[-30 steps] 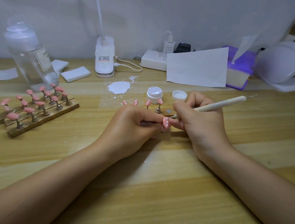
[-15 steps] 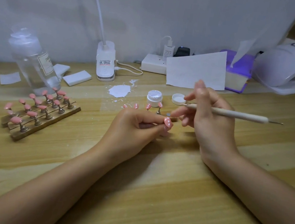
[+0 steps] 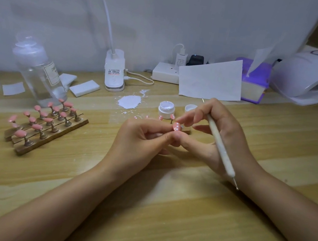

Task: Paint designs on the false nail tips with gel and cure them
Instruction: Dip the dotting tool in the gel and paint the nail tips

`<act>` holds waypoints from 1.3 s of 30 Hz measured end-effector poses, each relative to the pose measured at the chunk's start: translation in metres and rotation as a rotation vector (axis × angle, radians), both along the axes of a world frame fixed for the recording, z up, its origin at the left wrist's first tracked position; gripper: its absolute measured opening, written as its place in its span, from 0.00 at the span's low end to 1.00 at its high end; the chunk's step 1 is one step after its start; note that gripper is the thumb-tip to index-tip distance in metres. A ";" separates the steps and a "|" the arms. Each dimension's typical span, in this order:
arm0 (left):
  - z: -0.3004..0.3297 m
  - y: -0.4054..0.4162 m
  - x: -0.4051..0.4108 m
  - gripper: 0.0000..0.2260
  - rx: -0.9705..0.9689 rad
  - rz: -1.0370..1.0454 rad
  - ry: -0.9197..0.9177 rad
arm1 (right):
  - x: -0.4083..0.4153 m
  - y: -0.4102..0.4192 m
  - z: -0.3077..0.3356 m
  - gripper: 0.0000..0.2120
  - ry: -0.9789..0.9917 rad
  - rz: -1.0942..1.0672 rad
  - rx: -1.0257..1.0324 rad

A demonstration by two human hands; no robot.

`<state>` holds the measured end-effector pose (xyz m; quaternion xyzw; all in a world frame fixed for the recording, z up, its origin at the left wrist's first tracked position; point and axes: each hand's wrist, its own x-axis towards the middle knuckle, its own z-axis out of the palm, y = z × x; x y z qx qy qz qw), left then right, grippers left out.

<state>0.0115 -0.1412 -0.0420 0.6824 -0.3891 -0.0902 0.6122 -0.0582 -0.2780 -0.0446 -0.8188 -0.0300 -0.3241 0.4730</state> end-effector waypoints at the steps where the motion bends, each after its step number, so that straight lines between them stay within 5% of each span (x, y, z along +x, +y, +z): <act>1: 0.000 0.000 -0.001 0.07 0.005 0.000 -0.005 | 0.000 0.000 0.000 0.17 -0.006 -0.001 0.005; 5: -0.001 0.000 -0.001 0.06 0.003 0.012 0.000 | 0.001 0.002 0.000 0.15 -0.012 0.004 0.028; 10: 0.000 0.000 -0.004 0.08 -0.169 0.186 -0.015 | 0.008 -0.009 0.002 0.17 -0.093 -0.020 0.340; 12: 0.004 0.004 -0.003 0.04 -0.266 0.274 -0.165 | 0.012 -0.015 0.001 0.17 -0.078 -0.084 0.297; 16: 0.007 0.008 0.007 0.15 -0.312 0.429 -0.203 | 0.017 -0.017 -0.003 0.16 0.014 -0.139 0.094; 24: -0.005 0.006 0.023 0.19 -0.164 0.503 -0.023 | 0.018 -0.018 -0.005 0.17 0.118 -0.141 -0.035; 32: -0.009 0.010 0.027 0.23 0.066 0.399 -0.125 | 0.012 -0.028 0.003 0.05 0.099 -0.265 -0.012; 35: -0.009 0.014 0.032 0.27 0.211 0.372 -0.214 | 0.006 -0.040 0.009 0.15 0.116 -0.415 -0.229; 39: -0.007 0.019 0.034 0.31 0.346 0.336 -0.234 | 0.006 -0.052 0.005 0.12 0.222 -0.518 -0.569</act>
